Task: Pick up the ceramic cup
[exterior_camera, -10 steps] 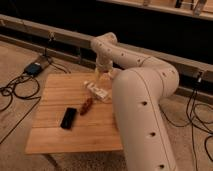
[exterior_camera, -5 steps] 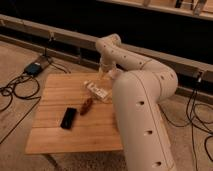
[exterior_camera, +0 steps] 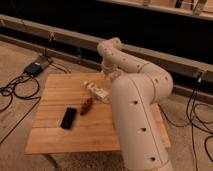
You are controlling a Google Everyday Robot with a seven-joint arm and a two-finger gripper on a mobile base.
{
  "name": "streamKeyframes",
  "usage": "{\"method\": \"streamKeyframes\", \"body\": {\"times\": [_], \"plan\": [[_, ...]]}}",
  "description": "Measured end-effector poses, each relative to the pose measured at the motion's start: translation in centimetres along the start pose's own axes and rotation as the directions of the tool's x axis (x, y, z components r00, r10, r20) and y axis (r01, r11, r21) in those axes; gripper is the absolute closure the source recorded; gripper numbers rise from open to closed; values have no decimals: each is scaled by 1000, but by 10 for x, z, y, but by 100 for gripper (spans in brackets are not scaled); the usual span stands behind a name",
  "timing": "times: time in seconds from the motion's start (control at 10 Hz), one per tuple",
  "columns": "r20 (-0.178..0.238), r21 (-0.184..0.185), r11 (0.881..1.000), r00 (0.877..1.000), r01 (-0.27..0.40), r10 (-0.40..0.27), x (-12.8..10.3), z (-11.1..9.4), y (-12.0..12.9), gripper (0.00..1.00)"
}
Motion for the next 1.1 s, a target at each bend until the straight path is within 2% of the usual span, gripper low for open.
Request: {"method": "streamKeyframes", "body": {"times": [0.2,0.3,0.7,1.0,1.1], "plan": [[-15,5,1000,1000,11,-11,0,6,-1,49],[-19,4,1000,1000,16,-16,-1,8,-1,62],[-5,5,1000,1000,17,-17,-4,1,0,99],[20,35,999,1000,22,-22,-8,-16,0,100],[38,62,997,998,43,-45,-11,-31,2,100]]}}
